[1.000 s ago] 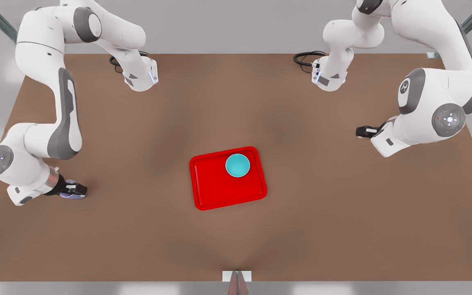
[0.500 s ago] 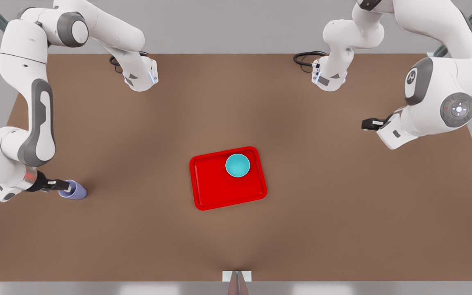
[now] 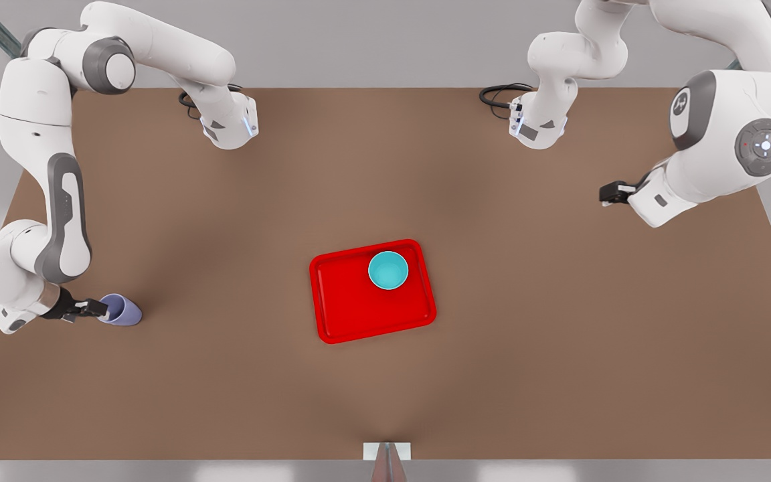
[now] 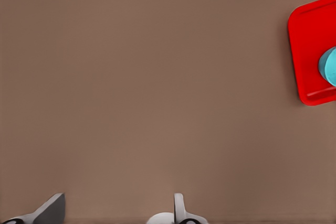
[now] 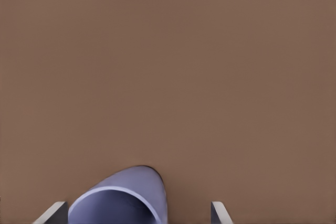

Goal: Place the bowl on the tray with the left arm and the cup on the tray with the right arm

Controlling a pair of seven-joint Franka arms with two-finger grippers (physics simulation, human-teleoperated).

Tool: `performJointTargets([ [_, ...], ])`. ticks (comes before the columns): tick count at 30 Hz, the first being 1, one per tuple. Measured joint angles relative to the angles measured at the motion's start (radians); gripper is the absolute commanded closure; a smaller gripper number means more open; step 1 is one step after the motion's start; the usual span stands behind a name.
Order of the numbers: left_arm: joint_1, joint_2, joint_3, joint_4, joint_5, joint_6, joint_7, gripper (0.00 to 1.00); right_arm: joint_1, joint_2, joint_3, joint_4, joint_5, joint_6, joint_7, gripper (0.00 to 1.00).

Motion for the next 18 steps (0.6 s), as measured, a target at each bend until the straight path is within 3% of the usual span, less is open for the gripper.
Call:
performJointTargets([
  [14,-0.002,0.003,0.006,0.0,-0.001,0.004,0.002,0.0,-0.042,0.011,0.001,-0.059,0.006,-0.043,-0.044,0.01],
  [15,-0.002,0.003,0.006,0.0,-0.001,0.004,0.002,0.0,-0.041,0.016,0.0,-0.06,0.006,-0.043,-0.043,0.15],
  [16,0.0,0.003,0.006,0.0,-0.001,0.004,0.002,0.0,-0.041,0.016,0.0,-0.06,0.005,-0.051,-0.045,0.39],
  [18,0.001,0.003,0.006,0.0,-0.001,0.004,0.002,0.0,-0.036,0.014,0.0,-0.061,0.005,-0.06,-0.05,0.39],
])
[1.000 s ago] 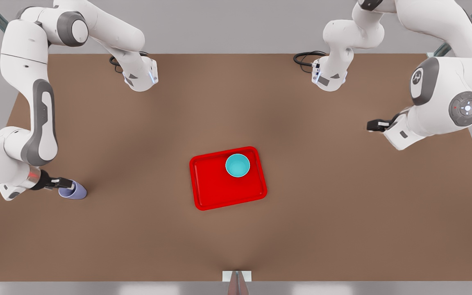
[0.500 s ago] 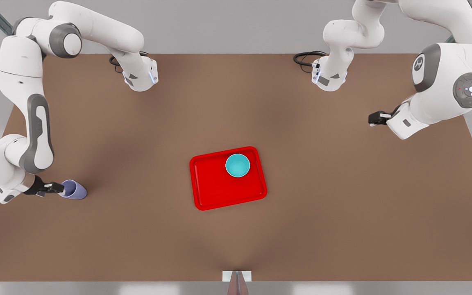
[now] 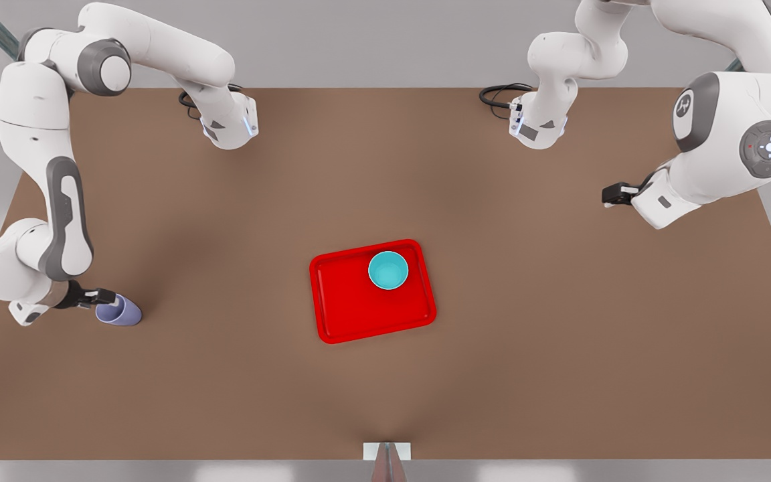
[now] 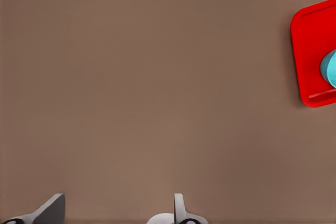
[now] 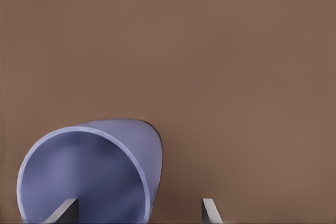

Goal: Place the bowl on the tray with the left arm and the cup on the tray with the right arm

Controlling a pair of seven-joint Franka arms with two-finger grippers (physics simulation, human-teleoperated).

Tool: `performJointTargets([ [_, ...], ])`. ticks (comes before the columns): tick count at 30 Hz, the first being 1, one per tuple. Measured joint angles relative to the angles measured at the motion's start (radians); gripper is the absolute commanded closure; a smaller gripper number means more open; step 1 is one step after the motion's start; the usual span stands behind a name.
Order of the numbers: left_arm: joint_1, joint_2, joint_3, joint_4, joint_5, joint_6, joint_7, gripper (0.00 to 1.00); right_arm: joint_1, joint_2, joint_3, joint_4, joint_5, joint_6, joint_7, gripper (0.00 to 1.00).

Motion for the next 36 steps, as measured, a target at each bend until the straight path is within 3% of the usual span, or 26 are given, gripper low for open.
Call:
performJointTargets([
  [2,-0.001,0.0,0.0,0.0,0.0,-0.001,0.0,0.0,0.005,-0.002,0.002,-0.001,0.0,-0.002,-0.001,0.53],
  [4,-0.002,0.0,0.0,0.0,0.0,0.0,0.0,0.0,0.005,0.001,0.002,-0.015,0.0,-0.003,0.001,0.57],
  [7,-0.001,0.0,0.0,0.0,0.0,0.0,0.0,0.0,0.005,0.003,0.002,-0.026,0.0,-0.003,0.007,0.76],
  [27,-0.002,0.006,0.006,0.002,0.002,-0.003,0.002,0.0,0.03,-0.007,0.006,0.013,0.009,-0.004,0.016,0.79],
  [36,-0.001,0.006,0.006,0.012,0.007,-0.005,0.005,0.0,0.167,-0.07,0.013,0.124,-0.062,-0.257,0.323,0.79],
])
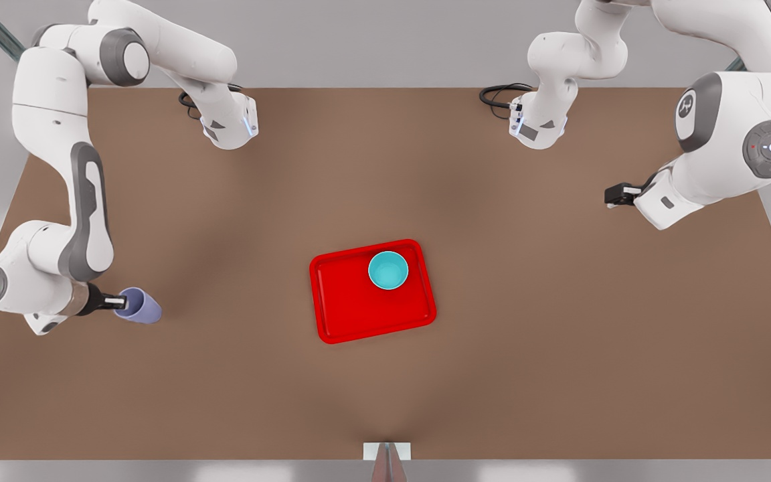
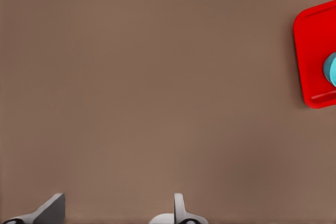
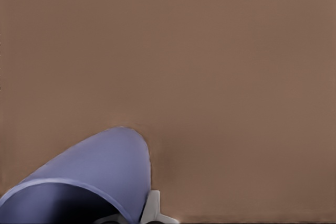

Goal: Place the bowl on the tray with the left arm and the cup on the tray with the right arm

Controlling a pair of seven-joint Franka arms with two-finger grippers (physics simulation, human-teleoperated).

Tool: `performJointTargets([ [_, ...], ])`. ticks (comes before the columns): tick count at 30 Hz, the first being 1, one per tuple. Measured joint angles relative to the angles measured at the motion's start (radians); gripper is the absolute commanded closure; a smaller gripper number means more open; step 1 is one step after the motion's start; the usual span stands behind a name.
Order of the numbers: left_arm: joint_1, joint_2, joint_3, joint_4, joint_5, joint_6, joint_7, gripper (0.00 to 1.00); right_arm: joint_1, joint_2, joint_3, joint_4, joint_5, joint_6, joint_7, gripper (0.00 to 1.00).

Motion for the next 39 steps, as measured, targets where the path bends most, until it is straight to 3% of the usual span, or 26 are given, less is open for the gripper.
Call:
performJointTargets([
  [12,0.0,-0.002,0.002,0.001,0.003,0.0,0.001,0.0,0.155,-0.016,0.002,0.124,-0.003,-0.197,0.281,0.79],
  [20,0.007,0.001,0.017,0.002,0.003,0.003,0.001,0.0,0.32,-0.004,0.006,0.178,0.014,-0.202,0.546,0.79],
  [26,0.004,0.001,0.02,0.002,0.002,0.0,0.001,0.0,0.323,0.028,0.105,0.203,0.014,-0.186,0.674,0.79],
  [30,-0.003,-0.001,0.02,0.002,0.002,-0.001,0.001,0.0,0.326,0.11,0.18,0.308,0.014,-0.182,0.764,0.79],
  [39,0.0,0.008,0.021,0.0,0.002,-0.002,0.001,0.0,0.449,0.242,0.251,0.431,0.014,-0.055,0.974,0.79],
])
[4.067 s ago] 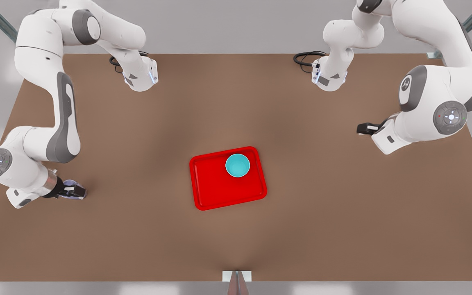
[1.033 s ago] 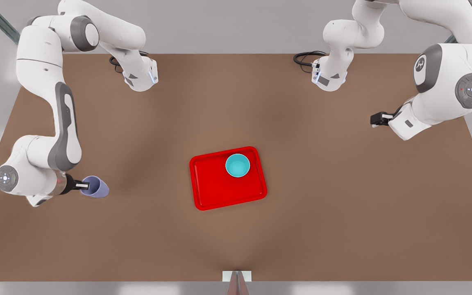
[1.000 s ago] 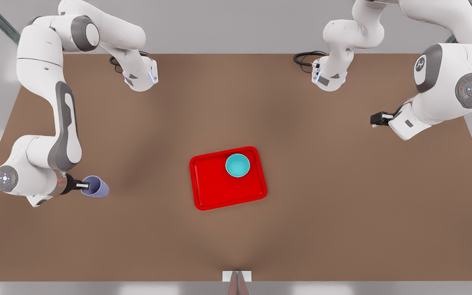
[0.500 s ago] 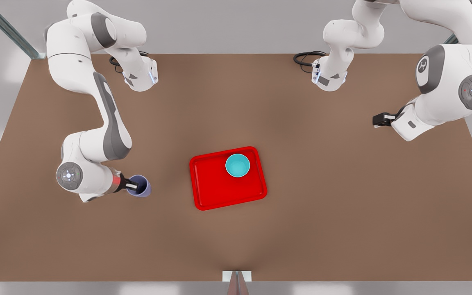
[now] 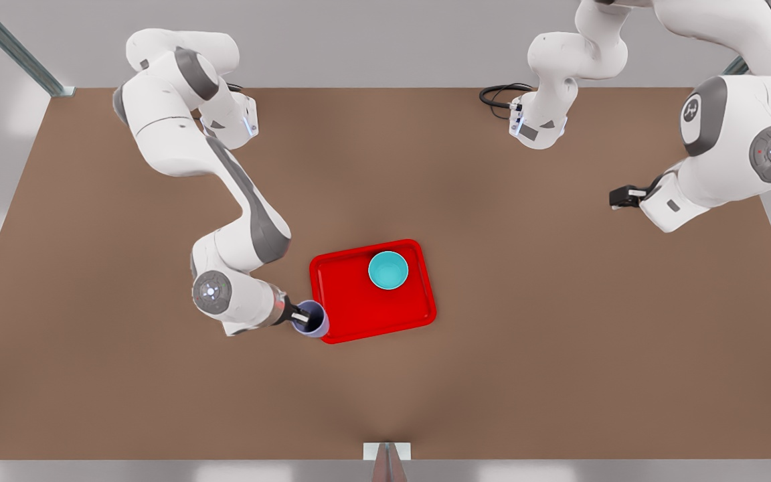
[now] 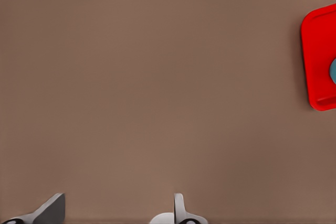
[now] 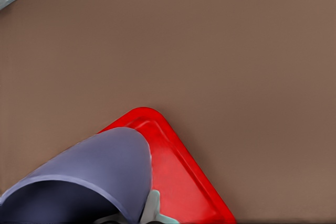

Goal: Place the bowl on the tray with the left arm and the cup on the tray with the right arm

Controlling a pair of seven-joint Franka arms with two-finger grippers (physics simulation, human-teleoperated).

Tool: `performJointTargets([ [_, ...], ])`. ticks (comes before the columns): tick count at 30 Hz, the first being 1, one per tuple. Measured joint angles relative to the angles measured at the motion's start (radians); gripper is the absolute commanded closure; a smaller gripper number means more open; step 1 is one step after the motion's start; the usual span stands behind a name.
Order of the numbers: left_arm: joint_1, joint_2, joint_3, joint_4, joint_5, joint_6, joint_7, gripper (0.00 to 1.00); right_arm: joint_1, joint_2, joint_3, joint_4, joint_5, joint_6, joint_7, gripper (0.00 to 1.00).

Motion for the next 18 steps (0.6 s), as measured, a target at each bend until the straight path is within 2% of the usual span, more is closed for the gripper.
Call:
performJointTargets([
  [4,-0.003,0.003,0.004,0.0,0.0,0.0,-0.001,0.0,0.035,0.043,0.076,0.007,-0.001,0.103,0.091,0.79],
  [16,0.002,0.021,0.02,0.001,0.0,0.005,-0.002,0.0,0.154,0.11,0.064,-0.025,-0.059,0.117,0.173,0.79],
  [18,-0.002,0.021,0.02,0.001,0.0,0.005,-0.001,0.0,0.154,0.119,0.039,-0.021,-0.072,0.146,0.16,0.79],
])
